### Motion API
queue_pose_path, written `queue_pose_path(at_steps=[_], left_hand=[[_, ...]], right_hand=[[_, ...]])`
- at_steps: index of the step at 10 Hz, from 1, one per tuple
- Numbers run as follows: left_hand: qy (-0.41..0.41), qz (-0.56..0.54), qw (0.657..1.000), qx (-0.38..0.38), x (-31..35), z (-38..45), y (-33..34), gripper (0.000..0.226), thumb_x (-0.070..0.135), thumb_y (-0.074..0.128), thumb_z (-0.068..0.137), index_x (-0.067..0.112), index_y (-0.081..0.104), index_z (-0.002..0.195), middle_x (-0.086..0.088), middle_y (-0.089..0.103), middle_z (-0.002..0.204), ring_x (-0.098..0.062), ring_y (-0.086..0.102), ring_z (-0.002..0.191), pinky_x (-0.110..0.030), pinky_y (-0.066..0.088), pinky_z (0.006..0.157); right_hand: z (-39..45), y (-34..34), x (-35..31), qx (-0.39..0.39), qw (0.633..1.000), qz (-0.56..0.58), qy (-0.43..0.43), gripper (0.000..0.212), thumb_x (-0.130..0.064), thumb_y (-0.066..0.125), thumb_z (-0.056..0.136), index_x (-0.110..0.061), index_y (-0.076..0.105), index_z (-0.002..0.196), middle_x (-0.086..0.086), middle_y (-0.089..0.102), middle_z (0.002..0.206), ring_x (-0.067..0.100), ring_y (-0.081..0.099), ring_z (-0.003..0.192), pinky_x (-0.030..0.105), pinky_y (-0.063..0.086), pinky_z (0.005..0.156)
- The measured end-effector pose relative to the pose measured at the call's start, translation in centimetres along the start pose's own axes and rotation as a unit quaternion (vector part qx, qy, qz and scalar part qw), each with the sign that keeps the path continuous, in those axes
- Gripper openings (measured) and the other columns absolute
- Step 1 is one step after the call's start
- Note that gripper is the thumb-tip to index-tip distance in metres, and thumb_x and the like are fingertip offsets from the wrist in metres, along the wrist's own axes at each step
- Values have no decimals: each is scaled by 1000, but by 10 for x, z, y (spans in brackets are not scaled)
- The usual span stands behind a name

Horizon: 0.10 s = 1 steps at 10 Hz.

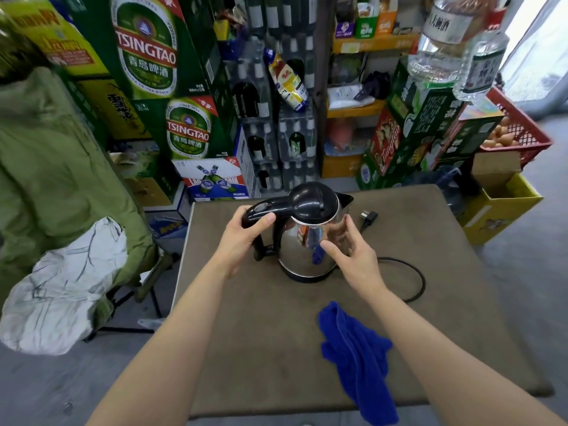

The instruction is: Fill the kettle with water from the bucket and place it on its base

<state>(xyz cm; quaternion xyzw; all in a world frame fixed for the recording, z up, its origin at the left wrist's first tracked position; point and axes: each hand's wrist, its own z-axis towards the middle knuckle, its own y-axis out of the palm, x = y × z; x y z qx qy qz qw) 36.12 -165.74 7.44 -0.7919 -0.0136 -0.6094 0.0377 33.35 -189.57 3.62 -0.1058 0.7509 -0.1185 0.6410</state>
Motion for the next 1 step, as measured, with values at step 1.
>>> queue_pose_path(at_steps=[1], left_hand=[[-3, 58, 997, 41, 2, -17, 2, 59, 46, 82, 72, 26, 57, 122, 8, 65, 120, -15, 60, 116, -40, 46, 106]], right_hand=[[-5, -10, -2, -7, 984, -176, -12, 81, -46, 64, 91, -22, 24, 157, -1, 54, 145, 19, 51, 131, 37, 45, 106]])
